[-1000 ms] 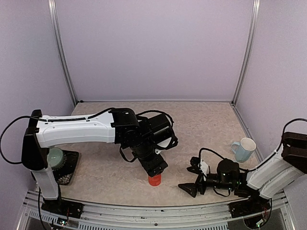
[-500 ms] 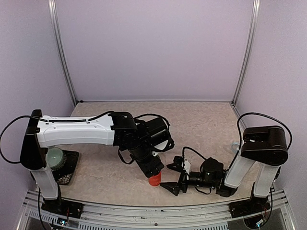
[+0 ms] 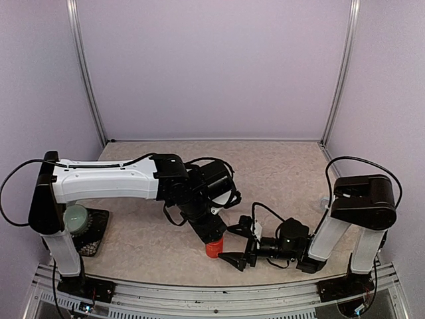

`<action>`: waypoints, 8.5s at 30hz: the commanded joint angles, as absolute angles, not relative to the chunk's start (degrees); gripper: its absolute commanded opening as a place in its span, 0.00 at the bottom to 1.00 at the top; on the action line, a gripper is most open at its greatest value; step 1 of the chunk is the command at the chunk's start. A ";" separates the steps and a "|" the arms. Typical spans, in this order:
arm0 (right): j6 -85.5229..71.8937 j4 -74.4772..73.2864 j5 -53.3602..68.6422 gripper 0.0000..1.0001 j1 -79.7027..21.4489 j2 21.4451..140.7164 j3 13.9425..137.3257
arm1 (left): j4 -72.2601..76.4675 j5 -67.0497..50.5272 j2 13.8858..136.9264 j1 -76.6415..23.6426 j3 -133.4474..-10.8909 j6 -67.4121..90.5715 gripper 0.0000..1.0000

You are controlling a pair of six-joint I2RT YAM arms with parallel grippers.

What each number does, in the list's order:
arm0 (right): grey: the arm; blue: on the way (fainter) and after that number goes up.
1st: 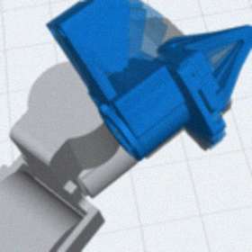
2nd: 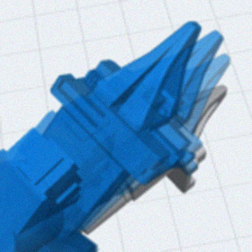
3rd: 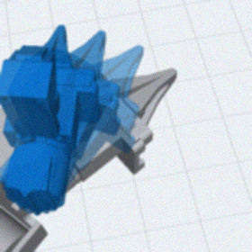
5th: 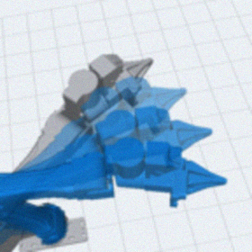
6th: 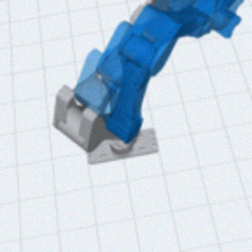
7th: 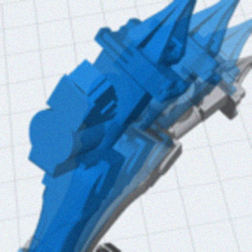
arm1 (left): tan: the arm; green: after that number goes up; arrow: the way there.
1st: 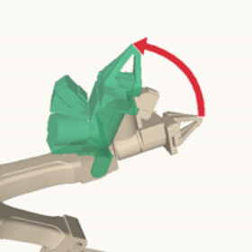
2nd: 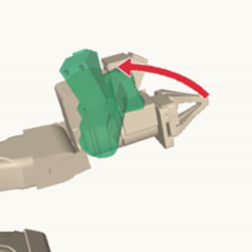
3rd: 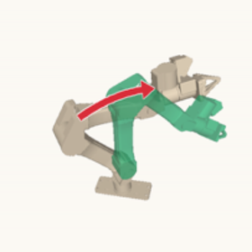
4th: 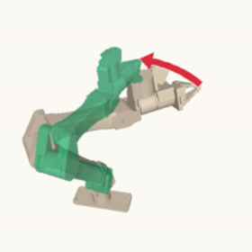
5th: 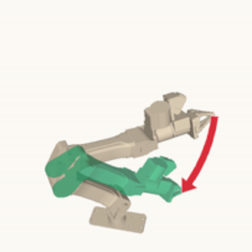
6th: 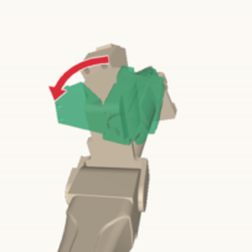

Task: Sort the pills into containers

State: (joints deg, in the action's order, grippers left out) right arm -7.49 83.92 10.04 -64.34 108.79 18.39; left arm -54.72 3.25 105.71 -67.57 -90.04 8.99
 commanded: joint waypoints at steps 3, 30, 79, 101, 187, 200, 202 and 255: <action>-9.53 79.21 8.22 0.98 -64.86 99.74 16.53 | -51.43 4.12 101.38 -66.28 -90.54 10.40 0.76; -16.70 39.97 -1.72 1.00 -64.53 84.95 29.73 | -35.86 4.88 91.26 -63.38 -72.38 16.41 0.75; -10.65 28.82 -5.92 1.00 -63.72 89.75 36.29 | -34.23 5.17 94.94 -61.53 -68.65 15.18 0.71; -8.79 26.42 -1.62 1.00 -63.72 74.31 33.46 | -35.00 10.46 90.74 -62.97 -74.30 12.20 0.89; 3.78 104.64 7.48 0.95 -63.27 94.88 12.44 | -41.48 0.37 96.62 -71.98 -91.86 8.16 0.47; 1.65 103.58 7.71 0.77 -63.30 91.14 13.89 | -37.97 2.87 95.76 -71.89 -90.40 8.77 0.47; 1.33 102.80 7.59 0.74 -63.28 91.19 14.55 | -37.74 2.87 95.65 -71.90 -90.22 8.92 0.47; 1.14 95.25 4.69 0.41 -63.28 91.48 18.02 | -36.91 0.95 93.23 -72.63 -88.65 9.95 0.78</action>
State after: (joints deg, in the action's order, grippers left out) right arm 1.72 89.41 6.50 -63.59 93.08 18.17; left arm -39.11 2.92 95.92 -71.64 -89.25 9.58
